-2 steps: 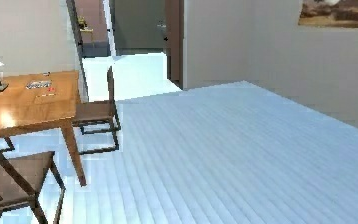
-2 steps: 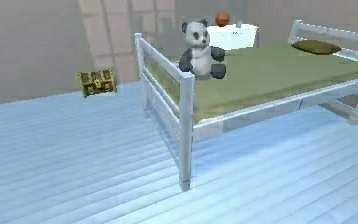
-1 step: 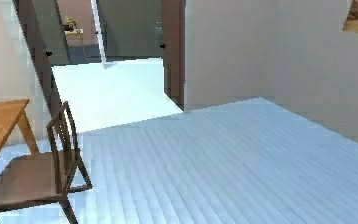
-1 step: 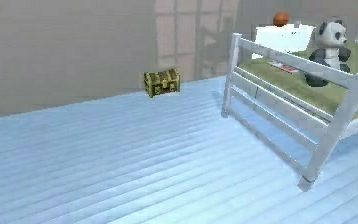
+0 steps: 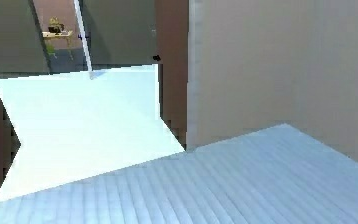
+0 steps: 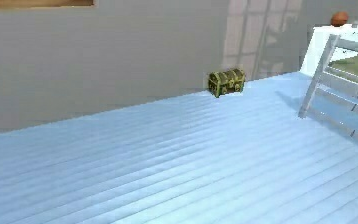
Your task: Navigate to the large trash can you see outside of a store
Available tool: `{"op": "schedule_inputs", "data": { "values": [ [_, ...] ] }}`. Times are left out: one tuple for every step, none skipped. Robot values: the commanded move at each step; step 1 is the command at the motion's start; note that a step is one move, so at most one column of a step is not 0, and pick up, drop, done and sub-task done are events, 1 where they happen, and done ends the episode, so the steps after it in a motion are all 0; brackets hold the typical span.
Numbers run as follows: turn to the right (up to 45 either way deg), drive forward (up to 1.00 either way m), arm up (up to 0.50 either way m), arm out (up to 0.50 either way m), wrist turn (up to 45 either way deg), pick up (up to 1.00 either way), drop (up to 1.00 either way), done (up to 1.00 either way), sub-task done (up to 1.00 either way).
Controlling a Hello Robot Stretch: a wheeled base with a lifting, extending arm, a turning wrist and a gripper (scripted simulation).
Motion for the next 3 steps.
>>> {"op": "schedule_inputs", "data": {
  "values": [
    [0.0, 0.15, 0.0, 0.0, 0.0, 0.0, 0.0, 0.0, 0.0],
    [-21.0, 0.0, 0.0, 0.0, 0.0, 0.0, 0.0, 0.0, 0.0],
    [0.0, 0.85, 0.0, 0.0, 0.0, 0.0, 0.0, 0.0, 0.0]
  ]
}}
